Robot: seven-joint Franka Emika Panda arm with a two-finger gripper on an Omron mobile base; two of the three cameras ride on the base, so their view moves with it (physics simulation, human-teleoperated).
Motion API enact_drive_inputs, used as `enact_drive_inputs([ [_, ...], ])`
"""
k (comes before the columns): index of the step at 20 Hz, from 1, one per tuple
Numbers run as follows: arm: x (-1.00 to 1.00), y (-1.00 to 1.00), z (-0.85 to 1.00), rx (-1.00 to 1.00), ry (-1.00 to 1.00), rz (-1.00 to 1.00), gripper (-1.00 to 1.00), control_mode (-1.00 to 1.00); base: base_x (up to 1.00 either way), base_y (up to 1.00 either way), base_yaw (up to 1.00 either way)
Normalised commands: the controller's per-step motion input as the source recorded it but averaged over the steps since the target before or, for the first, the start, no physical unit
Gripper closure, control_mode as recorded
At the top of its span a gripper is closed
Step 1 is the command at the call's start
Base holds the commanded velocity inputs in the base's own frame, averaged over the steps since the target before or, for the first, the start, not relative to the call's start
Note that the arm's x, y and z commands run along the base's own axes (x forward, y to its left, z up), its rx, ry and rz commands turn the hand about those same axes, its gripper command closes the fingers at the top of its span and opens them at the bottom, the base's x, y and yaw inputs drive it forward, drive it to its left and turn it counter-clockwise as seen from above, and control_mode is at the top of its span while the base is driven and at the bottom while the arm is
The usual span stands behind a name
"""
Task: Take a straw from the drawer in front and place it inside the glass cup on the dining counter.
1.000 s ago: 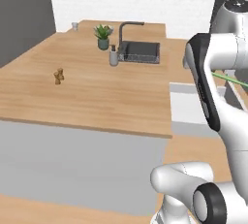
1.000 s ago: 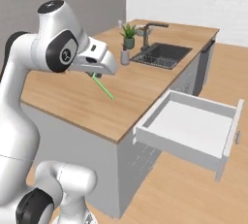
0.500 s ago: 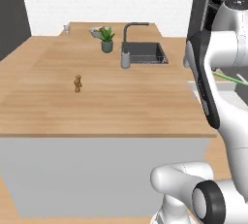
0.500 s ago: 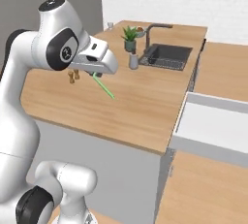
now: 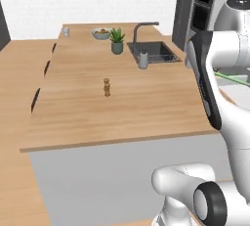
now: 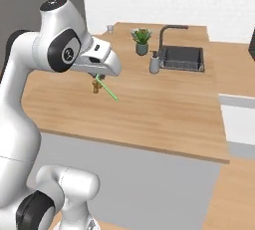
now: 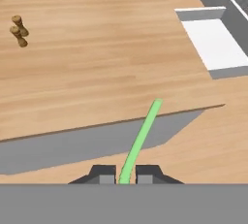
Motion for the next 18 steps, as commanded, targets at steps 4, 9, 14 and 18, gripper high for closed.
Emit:
enact_drive_inputs([
  [4, 0.00, 0.00, 0.00, 0.00, 0.00, 0.00, 1.00, 1.00, 0.07, 1.00, -0.29],
  [9, 0.00, 0.00, 0.00, 0.00, 0.00, 0.00, 1.00, 1.00, 0.12, 1.00, -0.30],
  [14, 0.00, 0.00, 0.00, 0.00, 0.00, 0.00, 1.00, 1.00, 0.11, 1.00, -0.31],
  [18, 0.00, 0.00, 0.00, 0.00, 0.00, 0.00, 1.00, 1.00, 0.11, 1.00, -0.33],
])
